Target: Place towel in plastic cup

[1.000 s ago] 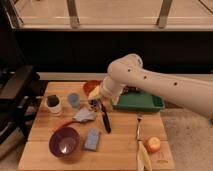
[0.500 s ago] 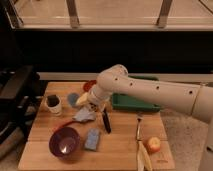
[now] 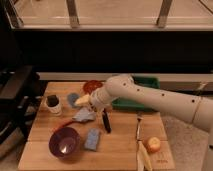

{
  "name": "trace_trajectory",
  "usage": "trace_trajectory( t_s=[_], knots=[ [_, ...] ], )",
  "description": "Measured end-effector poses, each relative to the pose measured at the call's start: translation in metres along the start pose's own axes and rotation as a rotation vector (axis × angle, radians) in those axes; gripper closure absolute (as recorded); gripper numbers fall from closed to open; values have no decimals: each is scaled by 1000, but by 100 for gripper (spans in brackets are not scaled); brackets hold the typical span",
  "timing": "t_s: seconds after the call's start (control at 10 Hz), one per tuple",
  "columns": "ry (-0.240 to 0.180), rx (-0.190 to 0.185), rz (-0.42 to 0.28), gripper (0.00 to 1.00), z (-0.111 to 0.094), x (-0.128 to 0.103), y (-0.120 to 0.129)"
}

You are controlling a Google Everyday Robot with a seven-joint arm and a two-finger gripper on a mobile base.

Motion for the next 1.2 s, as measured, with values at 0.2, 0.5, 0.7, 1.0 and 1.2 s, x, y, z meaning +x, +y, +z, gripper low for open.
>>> trace_trajectory(
  t_s=[0.2, 0.5, 0.7, 1.0, 1.2],
  knots=[
    [1, -36, -4, 22, -1, 0, 2],
    [9, -13, -7, 22, 8, 4, 1],
    [26, 38, -6, 22, 29, 10, -7],
    [-2, 86, -28, 22, 54, 13, -20],
    [-23, 96, -38, 22, 64, 9, -28]
  ],
)
